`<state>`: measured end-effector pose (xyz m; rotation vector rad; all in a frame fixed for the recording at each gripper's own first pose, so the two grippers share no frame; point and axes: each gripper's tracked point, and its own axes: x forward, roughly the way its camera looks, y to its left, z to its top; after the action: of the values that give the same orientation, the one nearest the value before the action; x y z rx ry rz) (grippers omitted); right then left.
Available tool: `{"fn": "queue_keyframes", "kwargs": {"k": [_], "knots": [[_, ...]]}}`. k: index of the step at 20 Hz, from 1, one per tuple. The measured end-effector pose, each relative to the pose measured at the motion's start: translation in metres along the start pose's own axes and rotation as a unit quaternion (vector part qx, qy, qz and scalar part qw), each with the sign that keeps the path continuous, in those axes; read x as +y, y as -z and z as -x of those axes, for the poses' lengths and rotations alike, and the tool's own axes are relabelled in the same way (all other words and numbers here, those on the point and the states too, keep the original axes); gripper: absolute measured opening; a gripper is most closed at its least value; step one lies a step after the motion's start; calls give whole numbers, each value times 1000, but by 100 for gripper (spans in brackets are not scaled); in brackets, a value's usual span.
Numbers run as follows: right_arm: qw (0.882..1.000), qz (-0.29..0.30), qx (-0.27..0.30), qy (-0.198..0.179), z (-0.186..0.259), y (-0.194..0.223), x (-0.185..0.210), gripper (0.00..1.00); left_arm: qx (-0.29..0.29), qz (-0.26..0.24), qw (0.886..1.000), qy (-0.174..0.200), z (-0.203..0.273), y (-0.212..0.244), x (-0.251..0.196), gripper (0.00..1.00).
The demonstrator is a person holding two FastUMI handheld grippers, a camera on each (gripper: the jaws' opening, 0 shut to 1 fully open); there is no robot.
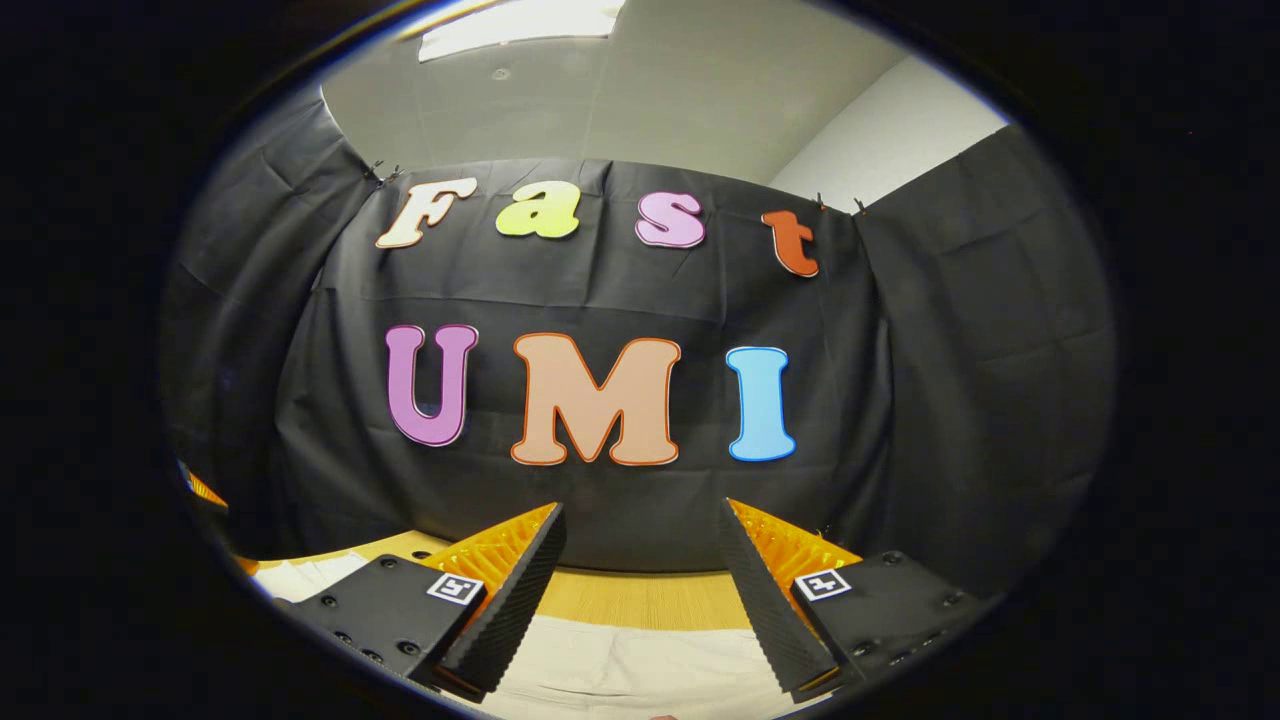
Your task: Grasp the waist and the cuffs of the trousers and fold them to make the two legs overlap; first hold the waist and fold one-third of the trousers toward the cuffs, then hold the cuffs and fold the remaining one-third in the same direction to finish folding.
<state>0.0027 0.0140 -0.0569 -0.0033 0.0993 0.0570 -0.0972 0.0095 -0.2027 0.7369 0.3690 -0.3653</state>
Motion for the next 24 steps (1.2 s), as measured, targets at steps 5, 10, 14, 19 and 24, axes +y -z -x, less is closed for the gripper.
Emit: {"fn": "queue_keyframes", "kwargs": {"k": [5,10,14,19,24], "knots": [[1000,4,12,5,4,11,-9,97,54,-77,993,72,4,55,-40,96],[1000,9,26,8,7,24,-14,97,97,-129,978,130,4,96,-51,97],[999,13,33,8,8,29,-14,97,126,-169,962,173,20,123,-68,97],[999,15,40,15,11,34,-22,97,142,-228,942,202,24,145,-71,97],[998,22,45,25,12,37,-30,97,147,-269,923,232,23,158,-79,96]]}}
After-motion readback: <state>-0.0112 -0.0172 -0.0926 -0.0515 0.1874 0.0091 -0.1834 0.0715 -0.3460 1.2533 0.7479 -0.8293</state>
